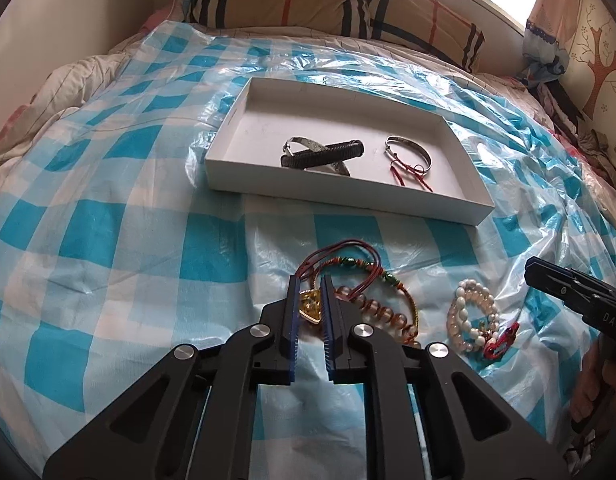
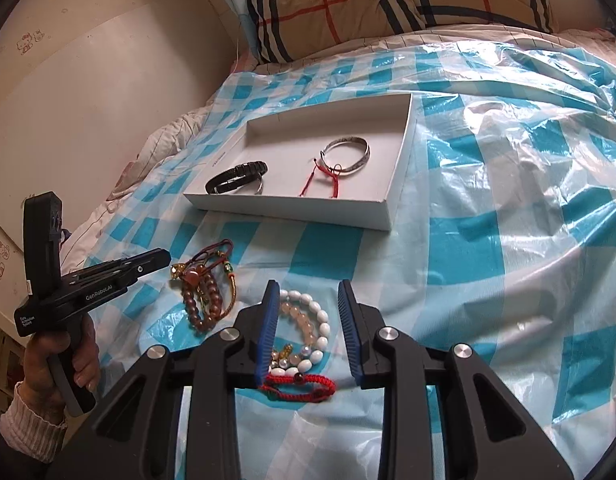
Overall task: Organize jewelry
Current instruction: 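Grasp the amber bead bracelet with left tool while right tool grasps white bead bracelet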
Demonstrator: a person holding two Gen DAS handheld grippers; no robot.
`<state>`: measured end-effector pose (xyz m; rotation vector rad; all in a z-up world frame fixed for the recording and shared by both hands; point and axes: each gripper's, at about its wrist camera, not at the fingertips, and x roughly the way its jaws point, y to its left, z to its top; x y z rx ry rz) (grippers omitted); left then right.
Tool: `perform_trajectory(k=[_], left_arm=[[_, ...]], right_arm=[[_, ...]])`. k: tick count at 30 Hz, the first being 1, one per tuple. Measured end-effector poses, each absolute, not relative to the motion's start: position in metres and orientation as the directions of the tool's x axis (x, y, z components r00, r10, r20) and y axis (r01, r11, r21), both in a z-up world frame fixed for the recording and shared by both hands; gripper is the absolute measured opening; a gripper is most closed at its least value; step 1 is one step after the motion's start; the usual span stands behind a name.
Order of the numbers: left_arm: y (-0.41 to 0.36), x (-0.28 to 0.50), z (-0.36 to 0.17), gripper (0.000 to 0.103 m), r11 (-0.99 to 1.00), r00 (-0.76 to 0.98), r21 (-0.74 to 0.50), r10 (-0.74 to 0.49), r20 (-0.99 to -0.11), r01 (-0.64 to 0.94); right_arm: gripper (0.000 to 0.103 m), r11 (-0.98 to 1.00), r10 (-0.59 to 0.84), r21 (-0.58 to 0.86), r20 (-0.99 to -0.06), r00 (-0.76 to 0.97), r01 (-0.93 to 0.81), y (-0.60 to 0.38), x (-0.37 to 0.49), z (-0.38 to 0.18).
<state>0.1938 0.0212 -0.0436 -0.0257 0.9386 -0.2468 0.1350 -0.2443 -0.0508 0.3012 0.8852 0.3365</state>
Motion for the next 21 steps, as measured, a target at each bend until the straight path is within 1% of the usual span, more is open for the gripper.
perform_trajectory(k=[4, 7, 9, 14, 18, 19, 21], left_arm=[[0.028, 0.19, -0.048, 0.012, 0.972, 0.553, -0.135, -0.222, -0.803, 0.194], [0.031, 0.189, -0.051, 0.015, 0.97, 0.545, -0.146, -0.23, -0.806, 0.194], [0.033, 0.188, -0.053, 0.018, 0.97, 0.536, -0.152, -0.233, -0.811, 0.192], [0.032, 0.186, -0.053, 0.018, 0.968, 0.531, -0.151, -0.238, -0.813, 0.202], [0.028, 0.187, -0.053, 0.022, 0.967, 0.531, -0.145, -0.237, -0.814, 0.209], [0.027, 0.187, -0.053, 0.022, 0.967, 0.531, -0.145, -0.237, -0.814, 0.21], [0.026, 0.188, -0.053, 0.023, 0.967, 0.532, -0.144, -0.237, -0.813, 0.211]], right_arm=[[0.031, 0.903, 0.415, 0.401, -0.711, 0.567, -0.158, -0.244, 0.131, -0.056], [0.031, 0.903, 0.417, 0.398, -0.723, 0.551, -0.161, -0.243, 0.129, -0.059], [0.033, 0.902, 0.42, 0.401, -0.727, 0.543, -0.161, -0.243, 0.128, -0.061], [0.033, 0.902, 0.42, 0.402, -0.728, 0.542, -0.159, -0.243, 0.127, -0.062], [0.034, 0.9, 0.425, 0.404, -0.73, 0.536, -0.164, -0.242, 0.126, -0.063], [0.035, 0.9, 0.425, 0.403, -0.73, 0.535, -0.166, -0.24, 0.126, -0.063], [0.041, 0.901, 0.424, 0.401, -0.729, 0.537, -0.168, -0.239, 0.126, -0.063]])
